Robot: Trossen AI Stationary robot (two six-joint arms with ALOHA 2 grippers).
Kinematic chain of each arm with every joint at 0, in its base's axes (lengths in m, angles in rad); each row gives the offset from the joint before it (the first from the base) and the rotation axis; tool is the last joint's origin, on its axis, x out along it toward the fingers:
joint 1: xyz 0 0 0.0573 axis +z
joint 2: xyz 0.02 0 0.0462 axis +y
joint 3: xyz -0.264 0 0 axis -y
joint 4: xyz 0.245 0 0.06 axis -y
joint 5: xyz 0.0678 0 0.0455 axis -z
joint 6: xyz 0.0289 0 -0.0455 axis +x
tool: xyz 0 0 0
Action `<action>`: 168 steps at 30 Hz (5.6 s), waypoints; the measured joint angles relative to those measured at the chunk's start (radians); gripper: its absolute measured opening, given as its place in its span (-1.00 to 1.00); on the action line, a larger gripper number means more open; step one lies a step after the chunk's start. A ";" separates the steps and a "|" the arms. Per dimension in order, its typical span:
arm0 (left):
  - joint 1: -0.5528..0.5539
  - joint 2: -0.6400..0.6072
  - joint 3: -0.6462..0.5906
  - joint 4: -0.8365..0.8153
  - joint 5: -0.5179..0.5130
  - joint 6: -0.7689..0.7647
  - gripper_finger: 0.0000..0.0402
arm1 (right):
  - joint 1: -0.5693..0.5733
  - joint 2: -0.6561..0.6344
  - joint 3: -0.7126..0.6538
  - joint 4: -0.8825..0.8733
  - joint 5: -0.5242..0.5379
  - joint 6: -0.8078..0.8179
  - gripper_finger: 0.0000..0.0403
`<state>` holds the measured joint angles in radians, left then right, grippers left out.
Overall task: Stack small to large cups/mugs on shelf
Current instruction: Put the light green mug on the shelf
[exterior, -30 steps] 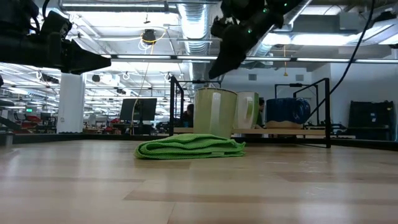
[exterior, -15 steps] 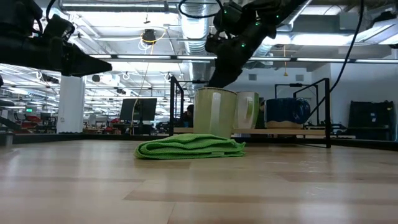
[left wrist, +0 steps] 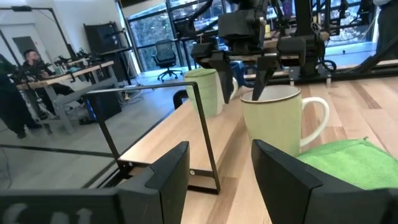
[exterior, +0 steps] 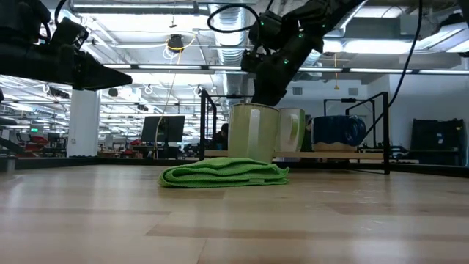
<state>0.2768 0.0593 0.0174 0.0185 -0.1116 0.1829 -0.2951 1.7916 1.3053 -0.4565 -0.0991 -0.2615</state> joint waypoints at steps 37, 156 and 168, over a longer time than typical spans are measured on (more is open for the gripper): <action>0.000 0.000 0.000 0.000 -0.002 0.000 -0.17 | 0.020 0.011 0.006 -0.036 -0.017 0.028 -0.87; 0.000 0.000 0.000 -0.001 0.010 -0.029 -0.17 | -0.256 0.424 0.816 -0.533 -0.025 -0.344 -0.55; 0.000 0.000 0.000 -0.001 0.010 -0.026 -0.17 | -0.249 0.423 0.816 -0.526 -0.024 -0.350 -0.54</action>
<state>0.2764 0.0593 0.0174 0.0174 -0.1020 0.1566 -0.5438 2.2143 2.1216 -0.9821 -0.1226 -0.6115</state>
